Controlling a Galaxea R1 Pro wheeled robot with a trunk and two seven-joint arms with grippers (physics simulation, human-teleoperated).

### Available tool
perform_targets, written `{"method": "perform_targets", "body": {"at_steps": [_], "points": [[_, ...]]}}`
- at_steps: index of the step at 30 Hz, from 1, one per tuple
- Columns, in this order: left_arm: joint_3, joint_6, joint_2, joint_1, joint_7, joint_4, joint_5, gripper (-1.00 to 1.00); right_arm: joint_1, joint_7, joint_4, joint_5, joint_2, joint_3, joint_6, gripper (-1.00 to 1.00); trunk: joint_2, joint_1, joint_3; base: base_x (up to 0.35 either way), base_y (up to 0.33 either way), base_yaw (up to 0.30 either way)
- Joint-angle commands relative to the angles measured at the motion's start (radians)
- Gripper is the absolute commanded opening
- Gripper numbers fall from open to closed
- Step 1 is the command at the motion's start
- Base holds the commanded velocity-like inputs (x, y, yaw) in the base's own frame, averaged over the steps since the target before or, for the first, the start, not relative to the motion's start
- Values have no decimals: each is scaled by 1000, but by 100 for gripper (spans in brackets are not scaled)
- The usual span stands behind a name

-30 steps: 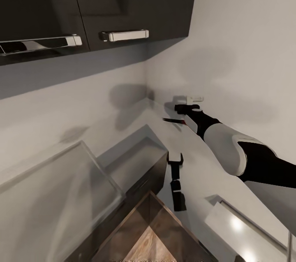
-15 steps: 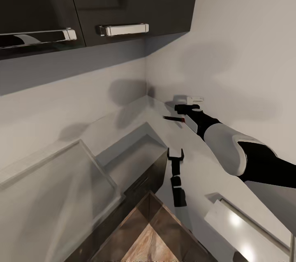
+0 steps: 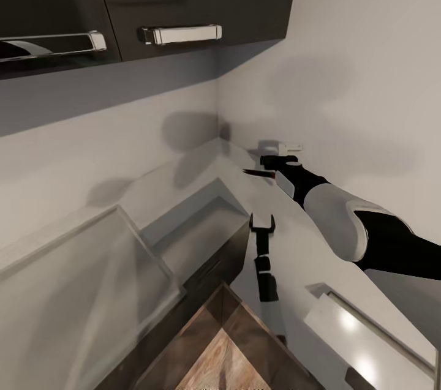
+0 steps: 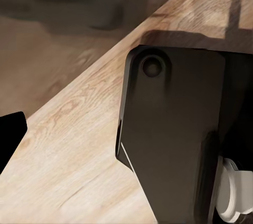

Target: In the kitchen, take the Vidalia onion out of the sink, dice it on the chopping board with the paring knife, put the diced onion into the bowl on the countertop, then place both the paring knife and the chopping board into the sink.

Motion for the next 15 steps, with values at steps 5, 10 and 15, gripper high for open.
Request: {"method": "perform_targets", "body": {"at_steps": [5, 10, 15], "points": [[-7, -3, 2, 0, 9, -1, 7, 100, -1, -3, 0, 11, 1, -8, 2, 100, -2, 1, -10, 11, 0, 0], [-7, -3, 2, 0, 9, -1, 7, 100, -1, -3, 0, 10, 1, -8, 2, 100, -2, 1, -18, 1, 0, 0], [-7, -3, 2, 0, 9, -1, 6, 100, -1, -3, 0, 10, 1, -8, 2, 100, -2, 1, -26, 9, -3, 0]]}}
